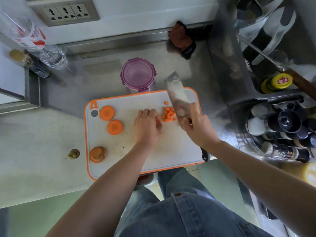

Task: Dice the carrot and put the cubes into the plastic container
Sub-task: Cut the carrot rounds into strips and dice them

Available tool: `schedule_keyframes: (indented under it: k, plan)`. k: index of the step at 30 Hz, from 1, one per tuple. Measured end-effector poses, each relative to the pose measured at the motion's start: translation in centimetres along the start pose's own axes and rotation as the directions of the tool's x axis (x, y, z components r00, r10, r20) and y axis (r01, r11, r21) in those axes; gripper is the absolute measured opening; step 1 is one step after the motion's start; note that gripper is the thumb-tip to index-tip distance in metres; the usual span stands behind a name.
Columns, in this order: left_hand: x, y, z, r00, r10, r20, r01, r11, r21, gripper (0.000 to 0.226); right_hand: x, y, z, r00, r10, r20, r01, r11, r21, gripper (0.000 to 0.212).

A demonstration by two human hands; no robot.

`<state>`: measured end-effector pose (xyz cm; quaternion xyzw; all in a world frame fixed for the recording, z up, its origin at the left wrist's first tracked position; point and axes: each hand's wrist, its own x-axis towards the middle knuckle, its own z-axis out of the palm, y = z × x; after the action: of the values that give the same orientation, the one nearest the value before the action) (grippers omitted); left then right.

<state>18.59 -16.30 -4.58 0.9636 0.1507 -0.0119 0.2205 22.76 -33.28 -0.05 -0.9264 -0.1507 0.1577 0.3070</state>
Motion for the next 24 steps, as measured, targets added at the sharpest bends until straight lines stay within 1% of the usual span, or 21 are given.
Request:
schedule_keyframes:
  k: [2,4,7,9,12,15,16,18,20,22,24]
  plan:
    - [0.0,0.4,-0.1,0.995,0.098,-0.019,-0.098,0.995,0.004,0.027,0.1,0.7,-1.2,0.998,0.041,-0.041,-0.040,0.998,0.042,0.014]
    - [0.1,1.3,0.1,0.975,0.219,-0.027,-0.219,0.976,0.002,0.034,0.0,1.5,-2.1,0.994,0.098,-0.038,-0.096,0.994,0.051,0.012]
    - [0.6,3.1,0.8,0.899,0.432,0.066,-0.437,0.895,0.088,0.045,-0.7,2.4,-2.3,0.991,0.125,-0.037,-0.123,0.990,0.066,0.014]
    - [0.7,4.1,1.4,0.869,0.474,0.140,-0.493,0.855,0.163,0.040,-1.1,2.7,-2.3,0.989,0.143,-0.026,-0.141,0.987,0.071,0.017]
    - [0.9,4.6,2.1,0.870,0.466,0.161,-0.492,0.838,0.234,0.020,-1.5,3.1,-2.2,0.984,0.180,0.007,-0.180,0.982,0.062,0.013]
    - [0.9,4.3,2.4,0.858,0.487,0.161,-0.513,0.813,0.275,0.018,-1.5,2.7,-2.3,0.982,0.186,0.027,-0.187,0.978,0.088,0.011]
    - [0.9,4.2,2.2,0.864,0.486,0.131,-0.503,0.826,0.254,0.018,-1.4,2.4,-2.4,0.982,0.187,0.027,-0.189,0.977,0.099,0.010]
    - [1.0,3.8,1.6,0.891,0.451,0.046,-0.452,0.877,0.161,0.016,-1.2,1.8,-2.6,0.982,0.188,0.028,-0.190,0.973,0.132,0.009]
    - [1.1,2.9,0.7,0.911,0.413,-0.006,-0.411,0.907,0.092,0.017,-0.9,1.4,-2.3,0.985,0.174,0.016,-0.175,0.974,0.143,0.011]
    - [1.4,1.2,-0.4,0.921,0.388,-0.005,-0.386,0.918,0.094,0.022,-0.7,1.0,-1.8,0.988,0.156,0.016,-0.157,0.978,0.139,0.020]
    - [1.4,-1.0,-1.5,0.933,0.361,0.009,-0.359,0.926,0.118,0.015,-0.6,0.4,-1.1,0.988,0.146,0.055,-0.152,0.980,0.132,0.018]
